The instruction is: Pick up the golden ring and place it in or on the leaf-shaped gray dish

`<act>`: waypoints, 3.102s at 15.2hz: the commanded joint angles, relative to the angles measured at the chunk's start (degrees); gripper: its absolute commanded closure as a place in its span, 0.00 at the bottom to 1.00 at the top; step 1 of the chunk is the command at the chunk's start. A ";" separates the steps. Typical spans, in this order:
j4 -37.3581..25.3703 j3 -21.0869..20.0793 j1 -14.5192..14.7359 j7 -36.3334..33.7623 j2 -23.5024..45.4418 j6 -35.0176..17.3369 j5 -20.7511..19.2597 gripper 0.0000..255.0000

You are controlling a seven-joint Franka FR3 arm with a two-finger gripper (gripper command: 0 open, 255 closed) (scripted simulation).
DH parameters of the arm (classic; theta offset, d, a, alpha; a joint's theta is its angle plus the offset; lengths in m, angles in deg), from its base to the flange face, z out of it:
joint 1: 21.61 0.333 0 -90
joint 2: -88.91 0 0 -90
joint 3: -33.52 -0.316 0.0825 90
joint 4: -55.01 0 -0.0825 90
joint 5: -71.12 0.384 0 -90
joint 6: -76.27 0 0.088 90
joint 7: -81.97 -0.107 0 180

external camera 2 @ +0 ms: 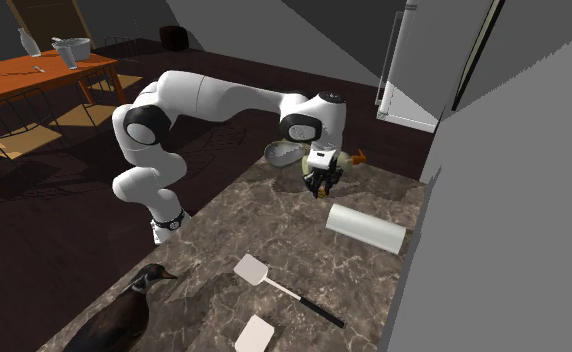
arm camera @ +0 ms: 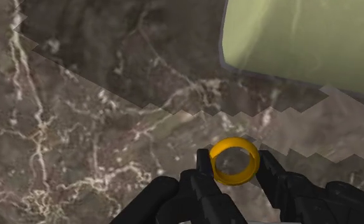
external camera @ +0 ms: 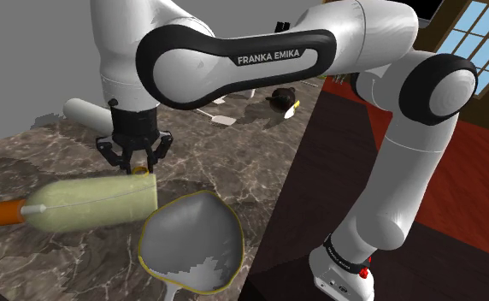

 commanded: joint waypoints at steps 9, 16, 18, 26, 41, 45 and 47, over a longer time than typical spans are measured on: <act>-6.08 -0.33 0.54 0.37 0.08 6.37 0.46 1.00; -12.35 -0.50 1.47 0.29 0.81 12.05 0.05 1.00; -14.36 -0.54 1.85 0.21 1.20 13.76 -0.20 1.00; -12.38 -1.89 1.39 -0.87 -3.95 15.71 3.15 1.00; 7.96 -3.76 4.69 -4.77 -29.83 13.55 21.72 1.00; 11.52 -3.84 4.95 -4.34 -30.51 10.53 22.27 1.00; 13.22 -3.94 5.08 -4.18 -30.74 9.01 22.49 1.00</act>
